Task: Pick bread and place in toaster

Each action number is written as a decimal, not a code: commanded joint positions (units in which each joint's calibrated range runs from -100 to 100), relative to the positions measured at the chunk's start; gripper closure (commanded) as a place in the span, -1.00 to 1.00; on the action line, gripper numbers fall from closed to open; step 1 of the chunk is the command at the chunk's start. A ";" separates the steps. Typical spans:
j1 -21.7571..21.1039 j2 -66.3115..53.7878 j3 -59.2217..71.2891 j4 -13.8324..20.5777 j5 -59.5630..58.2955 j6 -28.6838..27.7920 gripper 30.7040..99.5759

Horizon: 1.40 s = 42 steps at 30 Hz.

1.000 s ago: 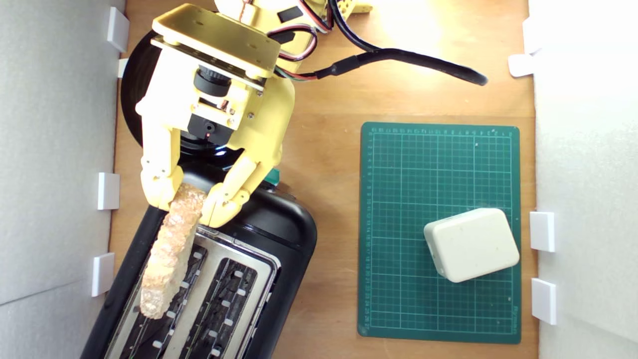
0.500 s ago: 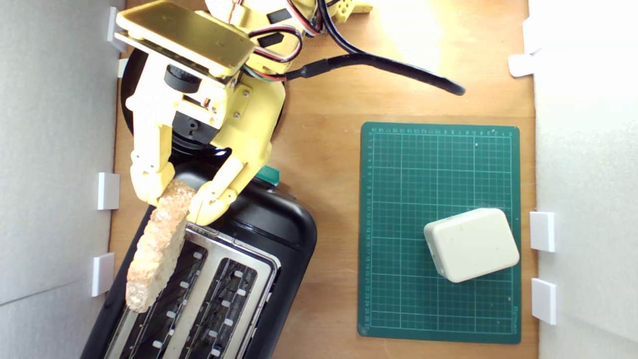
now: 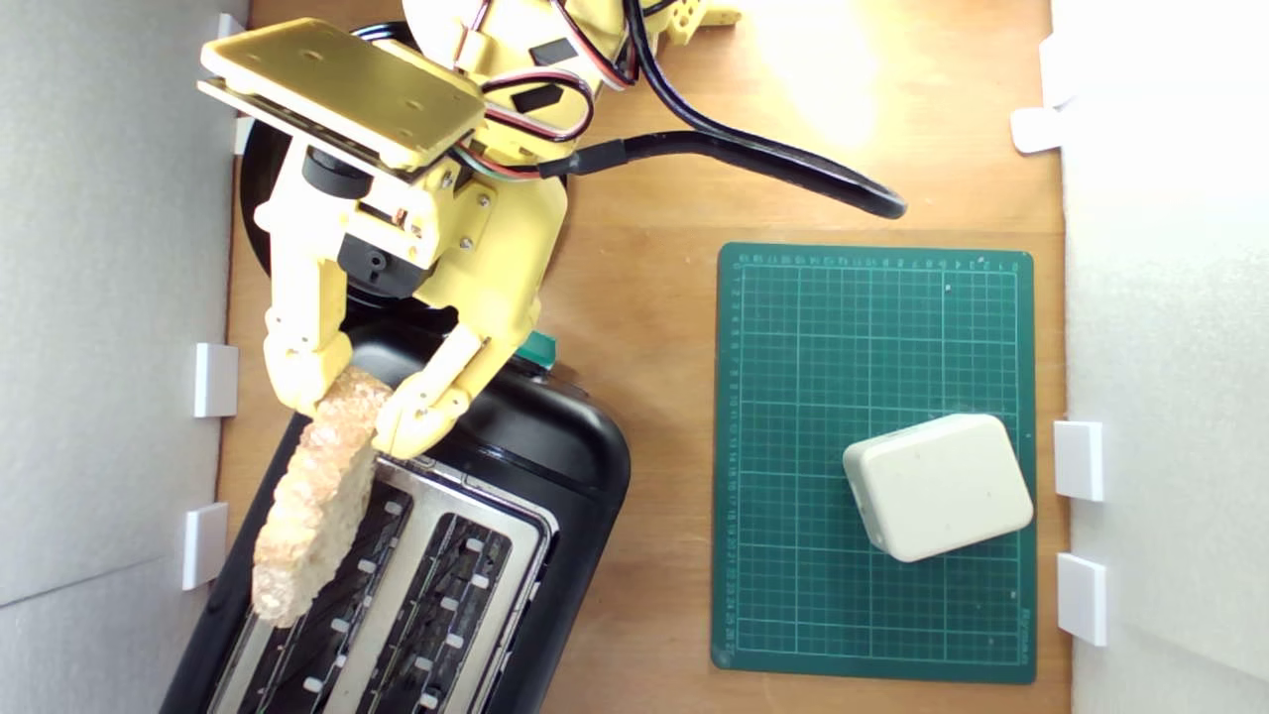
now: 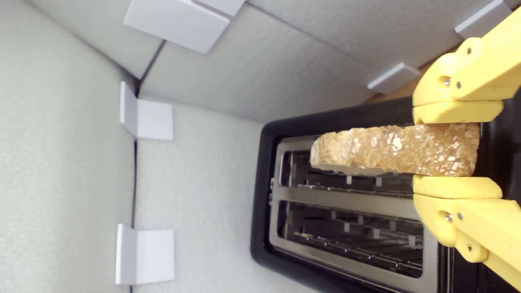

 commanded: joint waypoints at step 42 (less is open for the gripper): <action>-0.41 15.00 -3.30 -0.29 -3.59 -0.44 0.23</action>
